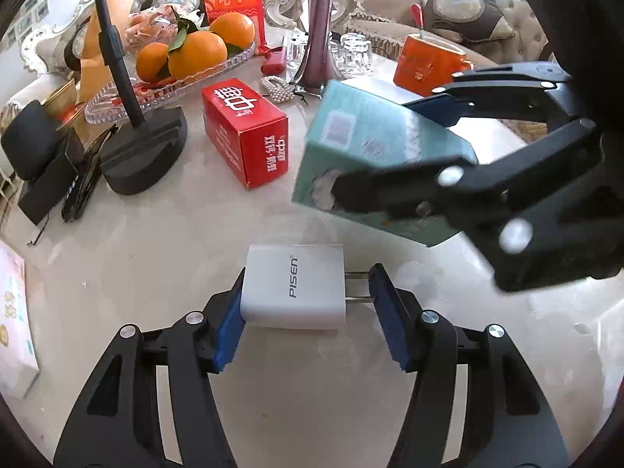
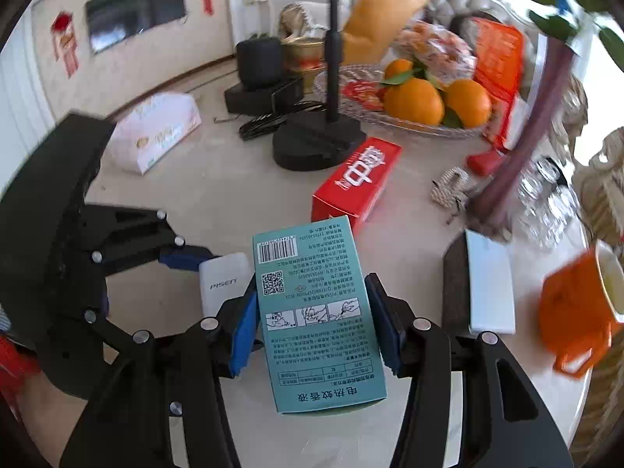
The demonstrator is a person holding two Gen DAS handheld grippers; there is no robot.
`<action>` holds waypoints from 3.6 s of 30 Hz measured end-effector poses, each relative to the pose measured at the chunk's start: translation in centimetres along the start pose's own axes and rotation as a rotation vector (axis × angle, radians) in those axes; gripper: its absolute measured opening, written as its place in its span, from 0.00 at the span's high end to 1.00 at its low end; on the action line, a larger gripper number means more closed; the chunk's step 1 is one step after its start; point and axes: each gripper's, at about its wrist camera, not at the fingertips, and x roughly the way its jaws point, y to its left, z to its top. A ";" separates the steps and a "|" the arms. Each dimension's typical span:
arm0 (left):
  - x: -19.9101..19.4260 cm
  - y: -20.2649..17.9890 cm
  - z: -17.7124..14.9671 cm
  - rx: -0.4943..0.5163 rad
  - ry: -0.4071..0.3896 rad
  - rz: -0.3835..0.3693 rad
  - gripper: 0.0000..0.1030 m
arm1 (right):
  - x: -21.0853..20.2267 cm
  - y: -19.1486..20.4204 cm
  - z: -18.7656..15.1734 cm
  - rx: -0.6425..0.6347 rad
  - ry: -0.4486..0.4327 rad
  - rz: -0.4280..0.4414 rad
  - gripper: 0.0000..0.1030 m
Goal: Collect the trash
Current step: 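Grasp the white PISEN charger with left tool while right tool grasps teal box, then carry charger and teal box down to the wastebasket and release both, then move both open tools back over the table toward remaining items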
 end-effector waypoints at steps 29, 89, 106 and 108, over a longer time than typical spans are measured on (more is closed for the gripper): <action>-25.8 -17.8 -30.8 -0.008 -0.030 -0.196 0.42 | -23.4 20.1 -27.9 0.238 -0.141 0.307 0.52; -14.2 -4.5 -5.2 -0.280 -0.288 0.122 0.12 | -16.0 4.6 -11.9 0.199 -0.277 -0.249 0.15; 4.3 3.3 9.1 -0.376 -0.152 0.199 0.12 | -1.0 -6.9 -2.8 0.204 -0.096 -0.243 0.15; 5.2 3.7 9.7 -0.382 -0.142 0.216 0.12 | -0.3 -7.1 -2.3 0.193 -0.071 -0.236 0.15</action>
